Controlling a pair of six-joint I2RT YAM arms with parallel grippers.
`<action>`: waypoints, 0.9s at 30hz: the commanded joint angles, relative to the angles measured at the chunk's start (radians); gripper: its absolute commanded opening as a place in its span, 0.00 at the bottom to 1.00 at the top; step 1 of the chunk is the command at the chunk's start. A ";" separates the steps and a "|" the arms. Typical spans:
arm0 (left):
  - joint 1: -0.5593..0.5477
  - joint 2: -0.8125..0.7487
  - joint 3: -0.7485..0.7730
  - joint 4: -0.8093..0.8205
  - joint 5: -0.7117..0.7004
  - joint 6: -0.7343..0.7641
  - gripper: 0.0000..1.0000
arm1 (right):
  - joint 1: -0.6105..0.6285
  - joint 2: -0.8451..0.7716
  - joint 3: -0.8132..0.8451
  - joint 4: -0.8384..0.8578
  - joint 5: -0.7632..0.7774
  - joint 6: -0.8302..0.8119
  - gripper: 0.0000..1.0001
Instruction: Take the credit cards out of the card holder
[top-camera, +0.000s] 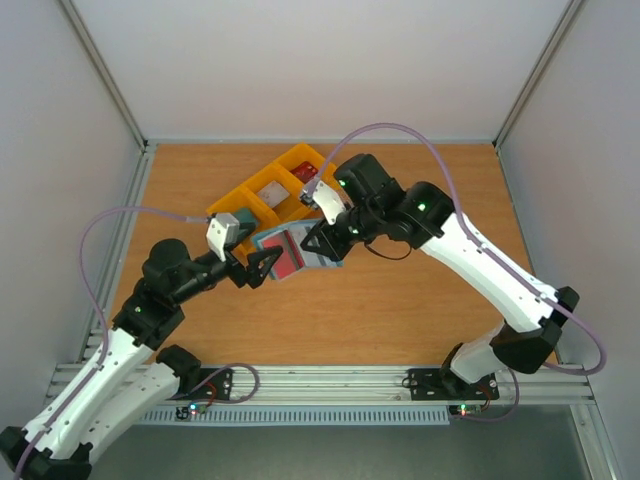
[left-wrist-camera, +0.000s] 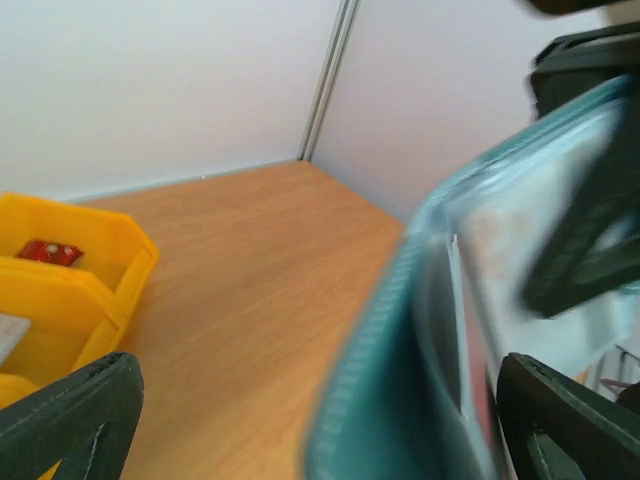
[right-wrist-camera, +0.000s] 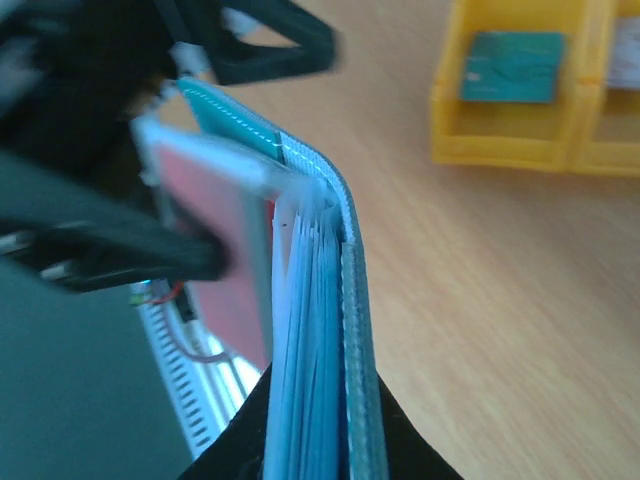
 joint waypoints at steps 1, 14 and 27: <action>0.007 -0.003 -0.027 -0.011 0.014 -0.088 0.98 | 0.003 -0.109 -0.028 0.111 -0.263 -0.094 0.01; 0.025 -0.028 -0.083 0.364 0.480 -0.266 0.86 | -0.002 -0.182 -0.110 0.104 -0.601 -0.281 0.01; 0.027 -0.097 -0.102 0.191 0.674 0.022 0.93 | -0.054 -0.185 -0.062 0.108 -0.363 -0.258 0.01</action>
